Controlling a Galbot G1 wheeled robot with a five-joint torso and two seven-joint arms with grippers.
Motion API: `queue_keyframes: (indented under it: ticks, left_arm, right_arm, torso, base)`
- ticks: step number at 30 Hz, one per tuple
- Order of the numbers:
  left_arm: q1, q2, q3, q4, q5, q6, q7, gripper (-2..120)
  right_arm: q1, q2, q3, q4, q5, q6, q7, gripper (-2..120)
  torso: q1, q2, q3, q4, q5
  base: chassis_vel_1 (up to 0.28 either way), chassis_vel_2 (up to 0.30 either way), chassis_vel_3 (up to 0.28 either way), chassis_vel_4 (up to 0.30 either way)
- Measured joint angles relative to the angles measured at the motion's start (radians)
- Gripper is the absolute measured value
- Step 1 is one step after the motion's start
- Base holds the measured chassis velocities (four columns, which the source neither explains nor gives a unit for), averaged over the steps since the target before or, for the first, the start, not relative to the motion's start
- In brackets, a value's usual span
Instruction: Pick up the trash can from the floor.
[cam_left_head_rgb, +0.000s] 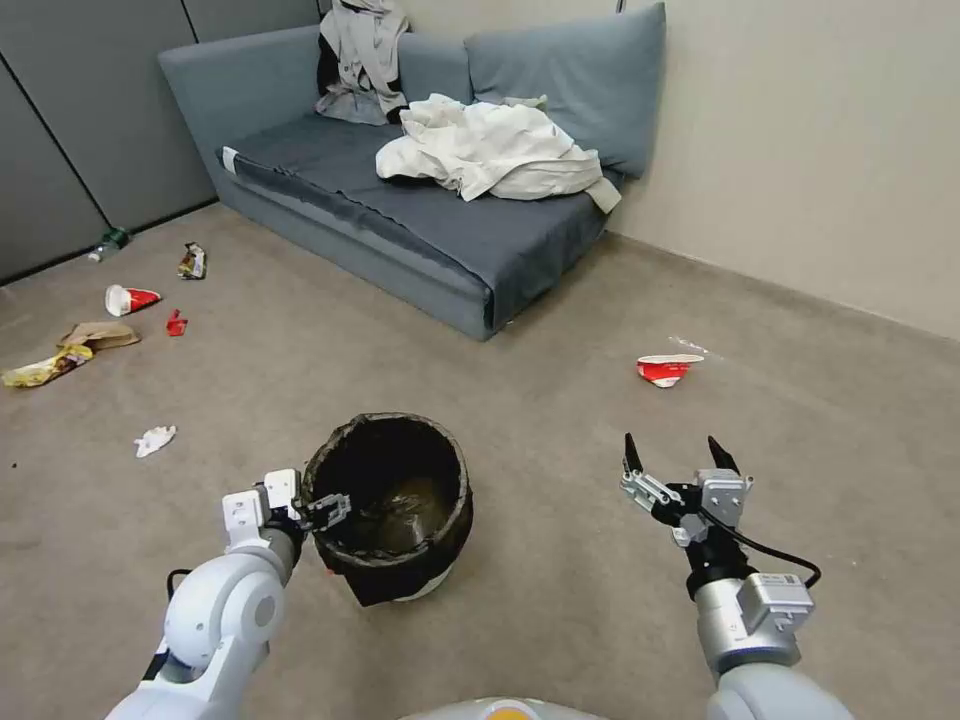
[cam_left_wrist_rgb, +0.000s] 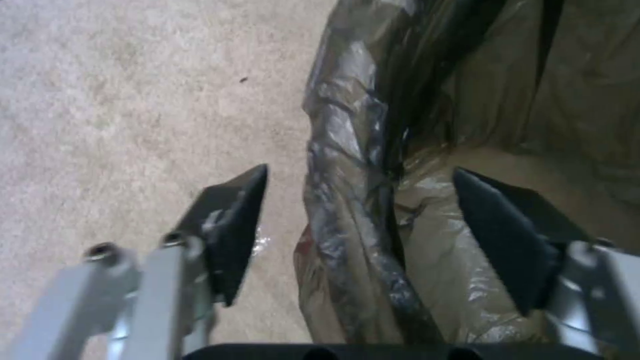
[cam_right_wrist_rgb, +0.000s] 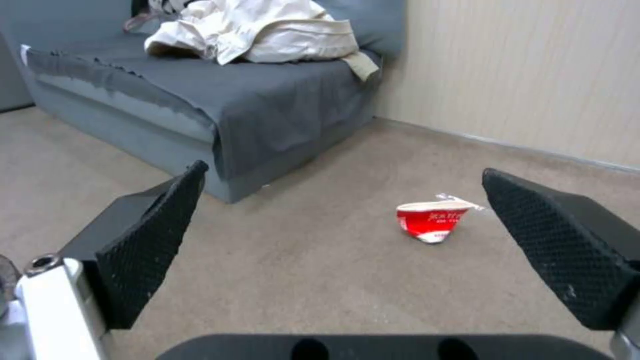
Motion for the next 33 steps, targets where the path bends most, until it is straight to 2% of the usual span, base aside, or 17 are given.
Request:
queue_keyframes:
  ticks: [1, 3, 4, 5, 6, 7, 8, 11, 14, 16, 21, 23, 25, 27, 28, 33]
  left_arm:
    - [0.000, 0.000, 0.000, 0.000, 0.000, 0.000, 0.000, 67]
    - [-0.007, -0.001, 0.008, 0.011, -0.007, -0.001, -0.010, 57]
    - [-0.007, -0.001, 0.008, 0.011, -0.007, -0.001, -0.010, 57]
    - [-0.011, -0.001, 0.011, 0.017, -0.010, -0.002, -0.013, 50]
    - [-0.012, -0.001, 0.013, 0.019, -0.010, -0.002, -0.014, 49]
    - [-0.018, -0.001, 0.019, 0.026, -0.011, -0.004, -0.023, 40]
    - [-0.018, -0.001, 0.019, 0.026, -0.011, -0.004, -0.023, 40]
    - [-0.027, 0.001, 0.037, 0.033, -0.017, -0.019, -0.055, 25]
    - [-0.027, 0.003, 0.042, 0.034, -0.017, -0.027, -0.064, 19]
    - [-0.026, 0.009, 0.045, 0.034, -0.022, -0.032, -0.067, 8]
    - [-0.020, 0.022, 0.045, 0.024, -0.040, -0.044, -0.063, 3]
    - [-0.008, 0.036, 0.041, 0.013, -0.058, -0.108, -0.041, 3]
    - [-0.005, 0.038, 0.041, 0.011, -0.060, -0.127, -0.034, 3]
    - [0.026, 0.050, 0.037, -0.012, -0.050, -0.237, 0.033, 1]
    - [0.026, 0.050, 0.037, -0.012, -0.050, -0.237, 0.033, 1]
    - [0.078, 0.057, 0.016, -0.057, -0.007, -0.327, 0.114, 1]
  right_arm:
    - [0.000, 0.000, 0.000, 0.000, 0.000, 0.000, 0.000, 100]
    - [-0.001, 0.003, 0.000, 0.002, -0.002, 0.002, -0.001, 100]
    - [-0.001, 0.003, 0.000, 0.002, -0.002, 0.002, -0.001, 100]
    - [-0.003, 0.003, 0.000, 0.003, -0.002, 0.003, -0.001, 100]
    - [-0.003, 0.003, 0.000, 0.003, -0.003, 0.003, -0.001, 100]
    - [-0.004, 0.004, 0.000, 0.004, -0.004, 0.005, -0.001, 100]
    - [-0.004, 0.004, 0.000, 0.004, -0.004, 0.005, -0.001, 100]
    - [-0.006, 0.005, 0.001, 0.006, -0.011, 0.011, -0.003, 100]
    - [-0.006, 0.006, 0.001, 0.006, -0.017, 0.015, -0.003, 100]
    - [-0.006, 0.006, 0.001, 0.005, -0.021, 0.020, -0.004, 100]
    - [-0.004, 0.006, 0.000, 0.002, -0.022, 0.021, -0.004, 100]
    - [-0.001, 0.007, -0.002, 0.000, -0.023, 0.021, -0.004, 100]
    - [-0.001, 0.007, -0.002, -0.001, -0.023, 0.021, -0.004, 100]
    - [0.003, 0.010, -0.005, -0.004, -0.025, 0.021, -0.004, 100]
    - [0.003, 0.010, -0.005, -0.004, -0.025, 0.021, -0.004, 100]
    - [0.007, 0.013, -0.008, -0.008, -0.027, 0.021, -0.004, 100]
  torso:
    - [0.000, 0.000, 0.000, 0.0000, 0.0000]
    - [0.000, 0.000, 0.000, 0.0000, 0.0000]
    - [0.000, 0.000, 0.000, 0.0000, 0.0000]
    - [0.000, 0.000, 0.000, 0.0000, 0.0000]
    - [0.000, 0.000, 0.000, 0.0000, 0.0000]
    - [0.000, 0.000, 0.000, 0.0001, 0.0000]
    - [0.000, 0.000, 0.000, 0.0001, 0.0000]
    - [0.000, 0.000, 0.000, 0.0000, 0.0002]
    - [0.000, 0.000, 0.000, 0.0001, 0.0003]
    - [0.000, 0.000, 0.000, 0.0002, 0.0002]
    - [0.000, 0.000, 0.000, -0.0002, -0.0003]
    - [0.000, 0.000, 0.000, -0.0001, -0.0002]
    - [0.000, 0.000, 0.000, -0.0001, -0.0001]
    - [0.000, 0.000, 0.000, 0.0002, 0.0000]
    - [0.000, 0.000, 0.000, 0.0002, 0.0000]
    - [0.000, 0.000, 0.000, -0.0001, -0.0001]
  base:
    - [0.000, 0.000, 0.000, 0.000]
    - [0.000, 0.000, 0.000, 0.000]
    - [0.000, 0.000, 0.000, 0.000]
    - [0.000, 0.000, 0.000, 0.000]
    - [0.000, 0.000, 0.000, 0.000]
    - [0.000, 0.000, 0.000, 0.000]
    - [0.000, 0.000, 0.000, 0.000]
    - [0.000, 0.000, 0.000, 0.000]
    - [0.000, 0.000, 0.000, 0.000]
    - [0.000, 0.000, 0.000, 0.000]
    - [0.000, 0.000, 0.000, 0.000]
    - [0.000, 0.000, 0.000, 0.000]
    - [0.000, 0.000, 0.000, 0.000]
    - [0.000, 0.000, 0.000, 0.000]
    - [0.000, 0.000, 0.000, 0.000]
    - [0.000, 0.000, 0.000, 0.000]
